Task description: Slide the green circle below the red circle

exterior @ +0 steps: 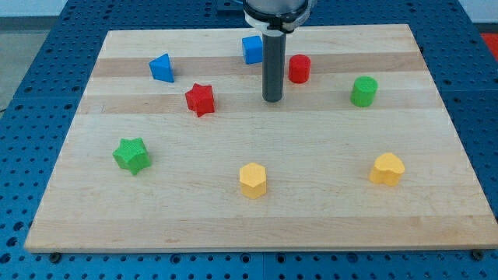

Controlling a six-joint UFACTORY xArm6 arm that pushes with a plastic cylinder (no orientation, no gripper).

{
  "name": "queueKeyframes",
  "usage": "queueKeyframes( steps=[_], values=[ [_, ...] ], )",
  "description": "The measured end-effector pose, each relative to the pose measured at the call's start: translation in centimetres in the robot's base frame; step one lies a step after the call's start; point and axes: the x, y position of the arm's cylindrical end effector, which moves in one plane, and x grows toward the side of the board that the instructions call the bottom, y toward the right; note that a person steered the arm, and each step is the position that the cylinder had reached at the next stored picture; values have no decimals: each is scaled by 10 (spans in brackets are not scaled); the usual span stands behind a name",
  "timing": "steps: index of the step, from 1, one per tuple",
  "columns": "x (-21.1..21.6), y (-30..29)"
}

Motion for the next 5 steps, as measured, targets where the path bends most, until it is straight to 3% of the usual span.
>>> queueKeyframes(
  steps=[1, 3, 5],
  values=[
    [-20, -10],
    [-2, -29],
    [-6, 95]
  ],
)
